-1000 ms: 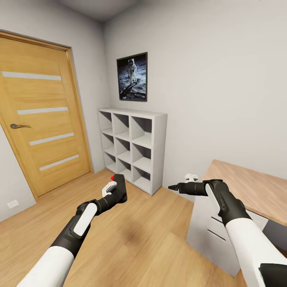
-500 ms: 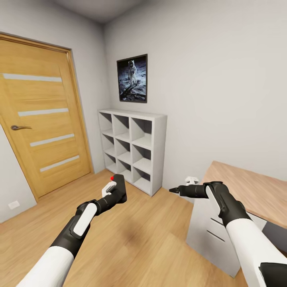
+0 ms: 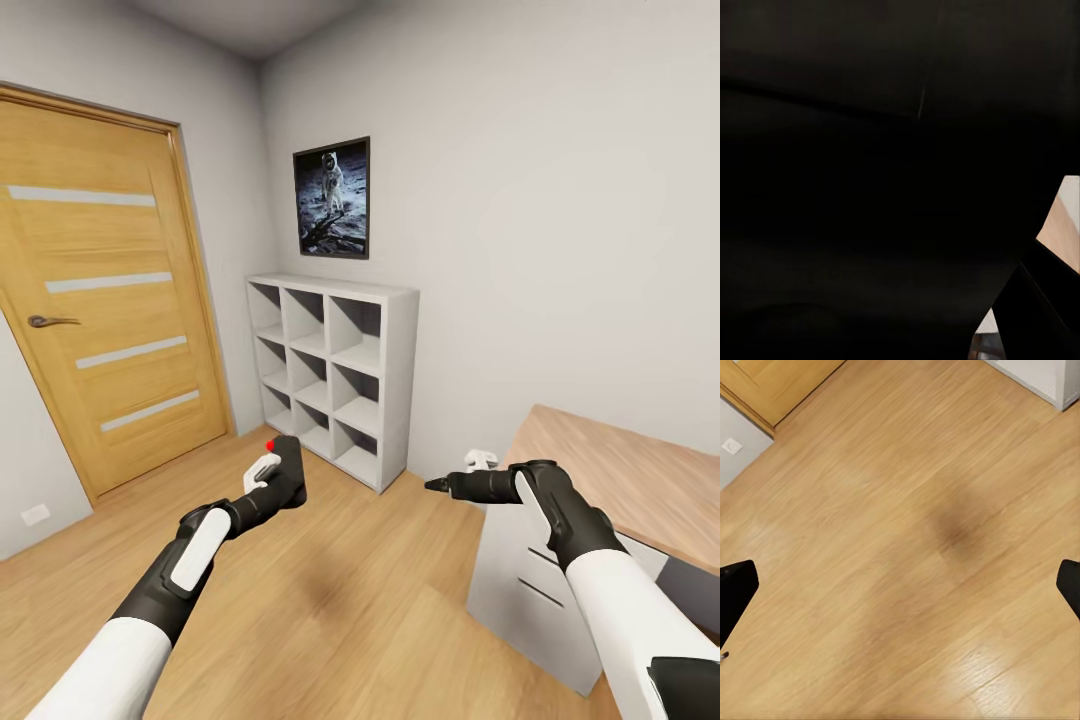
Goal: Attach the digital camera to the camera tripod in the bedroom.
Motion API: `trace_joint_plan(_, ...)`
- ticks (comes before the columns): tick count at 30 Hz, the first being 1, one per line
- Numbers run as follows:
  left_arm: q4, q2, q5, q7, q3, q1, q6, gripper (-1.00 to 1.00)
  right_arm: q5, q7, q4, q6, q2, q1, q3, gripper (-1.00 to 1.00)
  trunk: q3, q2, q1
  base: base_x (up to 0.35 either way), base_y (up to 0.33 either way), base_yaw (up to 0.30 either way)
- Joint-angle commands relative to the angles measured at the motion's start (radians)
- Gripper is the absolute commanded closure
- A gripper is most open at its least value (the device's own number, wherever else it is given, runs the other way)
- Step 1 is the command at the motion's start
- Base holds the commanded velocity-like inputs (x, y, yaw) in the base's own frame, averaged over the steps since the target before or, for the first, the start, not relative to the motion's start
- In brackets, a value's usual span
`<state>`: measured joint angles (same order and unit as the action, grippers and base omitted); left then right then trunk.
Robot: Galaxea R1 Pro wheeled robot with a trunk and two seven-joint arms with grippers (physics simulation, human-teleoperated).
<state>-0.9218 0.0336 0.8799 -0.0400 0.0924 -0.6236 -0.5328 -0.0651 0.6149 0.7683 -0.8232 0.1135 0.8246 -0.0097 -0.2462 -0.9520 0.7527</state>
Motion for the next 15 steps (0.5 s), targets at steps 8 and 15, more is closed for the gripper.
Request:
trace_joint_plan(8, -0.006, 0.002, 0.003, -0.002, 0.001, -0.001, -0.003, 1.00, -0.005, -0.002, 0.000, -0.008, -0.003, 0.001, -0.001, -1.00, -0.001, -0.001, 0.000, 0.000, 0.000, 0.000)
trace_joint_plan(15, 0.008, 0.000, -0.001, 0.013, 0.002, -0.001, -0.003, 1.00, -0.012, 0.000, -0.002, -0.009, 0.005, 0.001, -0.004, -1.00, -0.001, -0.001, 0.000, 0.000, 0.000, 0.000)
